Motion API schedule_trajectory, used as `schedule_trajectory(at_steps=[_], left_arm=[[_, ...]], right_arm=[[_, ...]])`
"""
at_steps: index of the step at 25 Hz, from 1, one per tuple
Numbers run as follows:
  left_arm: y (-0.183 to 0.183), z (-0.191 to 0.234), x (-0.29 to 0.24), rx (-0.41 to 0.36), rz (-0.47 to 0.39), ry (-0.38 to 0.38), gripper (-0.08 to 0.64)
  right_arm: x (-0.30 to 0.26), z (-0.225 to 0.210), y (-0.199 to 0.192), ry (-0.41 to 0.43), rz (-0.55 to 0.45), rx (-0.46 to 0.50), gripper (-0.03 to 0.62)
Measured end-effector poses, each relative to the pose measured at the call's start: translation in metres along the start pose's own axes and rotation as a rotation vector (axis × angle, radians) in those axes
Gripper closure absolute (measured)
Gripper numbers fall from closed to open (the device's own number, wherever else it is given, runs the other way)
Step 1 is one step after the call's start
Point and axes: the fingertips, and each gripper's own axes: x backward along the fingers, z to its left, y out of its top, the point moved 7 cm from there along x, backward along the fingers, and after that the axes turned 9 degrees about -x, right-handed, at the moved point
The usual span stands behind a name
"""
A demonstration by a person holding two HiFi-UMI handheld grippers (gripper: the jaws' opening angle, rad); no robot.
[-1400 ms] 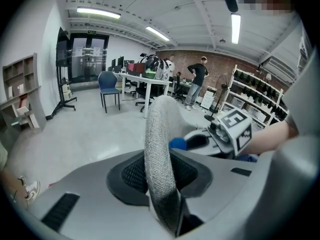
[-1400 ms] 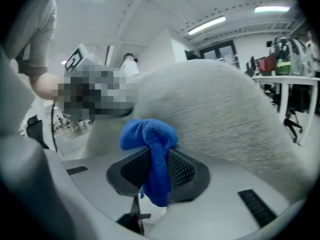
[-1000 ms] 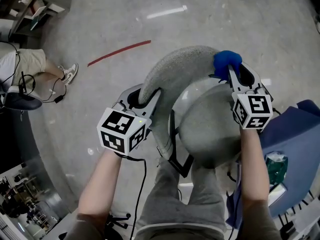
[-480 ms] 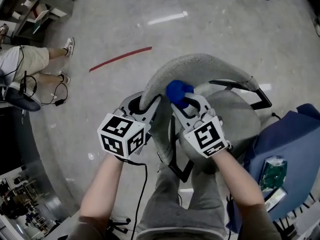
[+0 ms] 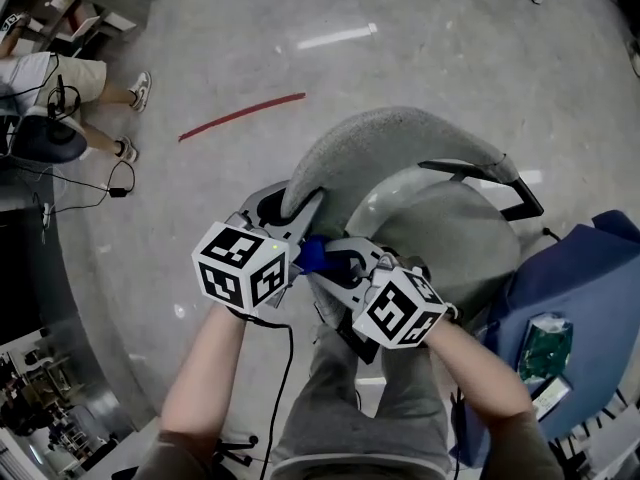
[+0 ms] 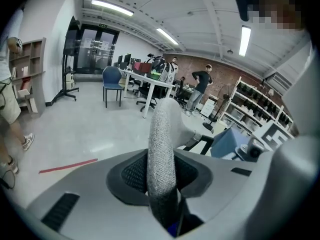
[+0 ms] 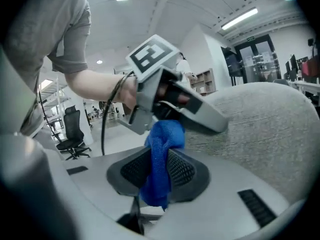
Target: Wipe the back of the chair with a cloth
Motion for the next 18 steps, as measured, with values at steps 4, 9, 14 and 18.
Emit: schedule_trajectory(at_steps=[4, 9, 14, 18], left_arm=[[0.000, 0.001, 0.002, 0.030, -0.001, -0.004, 0.448], [0.000, 0.002, 0.006, 0.031, -0.004, 0.000, 0.445], [-0.001, -0.001, 0.010, 0.026, 0.001, 0.000, 0.445], [0.001, -0.001, 0.014, 0.015, 0.005, 0.001, 0.445]], right_arm=[[0.024, -0.067, 0.016, -0.175, -0.032, -0.030, 0.489], [0.096, -0.139, 0.033, -0.471, -0.255, -0.210, 0.492], [0.151, -0.167, 0.027, -0.739, -0.340, -0.231, 0.492], [0.160, -0.167, 0.023, -0.904, -0.369, -0.232, 0.492]])
